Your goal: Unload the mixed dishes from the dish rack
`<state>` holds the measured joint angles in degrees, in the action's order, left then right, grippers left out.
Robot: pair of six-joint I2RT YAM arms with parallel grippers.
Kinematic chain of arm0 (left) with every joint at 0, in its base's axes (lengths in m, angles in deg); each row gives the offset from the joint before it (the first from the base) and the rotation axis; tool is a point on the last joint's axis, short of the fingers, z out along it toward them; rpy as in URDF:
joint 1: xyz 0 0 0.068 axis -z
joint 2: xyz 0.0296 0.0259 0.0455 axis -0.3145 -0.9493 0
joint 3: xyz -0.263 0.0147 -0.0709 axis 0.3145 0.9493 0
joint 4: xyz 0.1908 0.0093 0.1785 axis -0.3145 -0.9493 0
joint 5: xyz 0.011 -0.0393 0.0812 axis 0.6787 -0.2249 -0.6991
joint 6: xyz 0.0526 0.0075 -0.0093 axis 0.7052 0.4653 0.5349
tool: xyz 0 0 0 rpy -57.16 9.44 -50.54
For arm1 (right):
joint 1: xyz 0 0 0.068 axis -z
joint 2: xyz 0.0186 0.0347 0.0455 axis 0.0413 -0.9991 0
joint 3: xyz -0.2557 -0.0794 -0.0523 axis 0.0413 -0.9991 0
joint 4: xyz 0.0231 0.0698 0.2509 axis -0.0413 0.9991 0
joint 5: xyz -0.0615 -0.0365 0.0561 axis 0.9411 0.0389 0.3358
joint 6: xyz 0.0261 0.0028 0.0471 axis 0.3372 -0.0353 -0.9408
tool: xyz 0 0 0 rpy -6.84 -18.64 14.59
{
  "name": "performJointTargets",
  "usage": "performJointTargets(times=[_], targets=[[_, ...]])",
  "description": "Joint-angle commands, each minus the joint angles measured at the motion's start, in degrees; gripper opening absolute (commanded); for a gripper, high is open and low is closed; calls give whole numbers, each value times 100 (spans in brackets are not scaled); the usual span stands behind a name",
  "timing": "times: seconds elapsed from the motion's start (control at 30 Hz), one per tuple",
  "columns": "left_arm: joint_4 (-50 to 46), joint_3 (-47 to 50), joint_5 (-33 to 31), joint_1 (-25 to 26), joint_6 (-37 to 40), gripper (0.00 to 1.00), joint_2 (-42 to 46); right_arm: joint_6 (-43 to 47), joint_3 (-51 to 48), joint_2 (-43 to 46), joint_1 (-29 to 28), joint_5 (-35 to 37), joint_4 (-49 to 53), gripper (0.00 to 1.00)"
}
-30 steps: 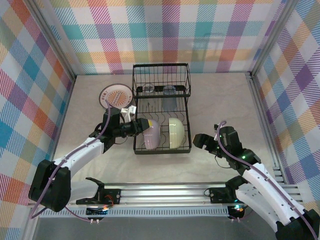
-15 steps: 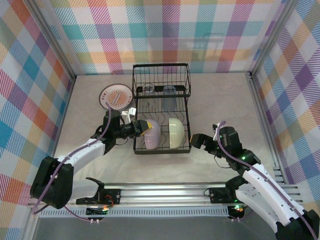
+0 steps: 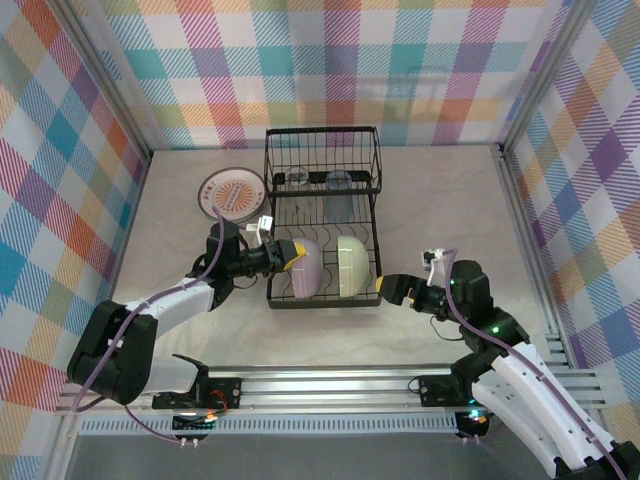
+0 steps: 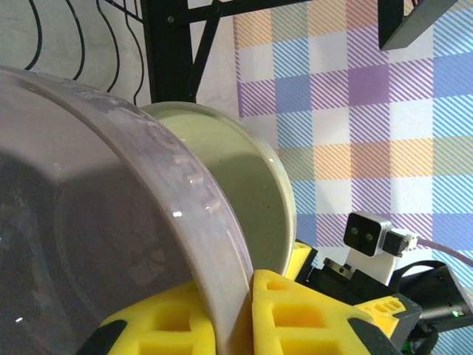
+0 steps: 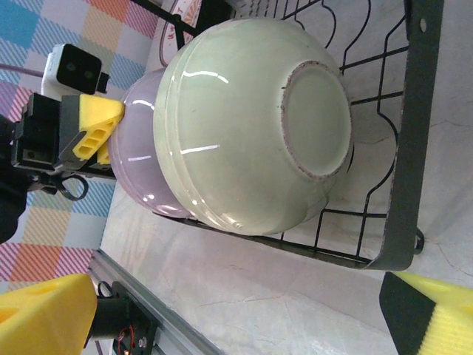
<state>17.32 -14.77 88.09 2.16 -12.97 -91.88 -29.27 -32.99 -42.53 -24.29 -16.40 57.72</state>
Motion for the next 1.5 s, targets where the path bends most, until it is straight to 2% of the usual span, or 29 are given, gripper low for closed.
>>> performJointTargets(times=[0.0,0.13,0.23,0.4,0.77,1.2,1.47], targets=[[421,102,53,-36,-116,0,-148,80,-68,76,-24,-186,-228,99],[1242,254,283,-104,-569,0,-385,68,-86,121,-24,-213,-244,99],[2226,397,467,-192,-1099,0,-689,70,-128,139,-24,-213,-283,99],[4565,567,633,-236,-2377,0,-1601,18,-182,143,-24,-240,-356,99],[4568,508,661,-230,-2435,0,-1591,118,-235,98,-24,66,-238,99],[4565,386,755,-74,-2291,0,-1325,112,-350,-124,-24,-3,-489,99],[4568,197,835,104,-2143,0,-1533,157,-402,-65,-24,6,-447,99]])
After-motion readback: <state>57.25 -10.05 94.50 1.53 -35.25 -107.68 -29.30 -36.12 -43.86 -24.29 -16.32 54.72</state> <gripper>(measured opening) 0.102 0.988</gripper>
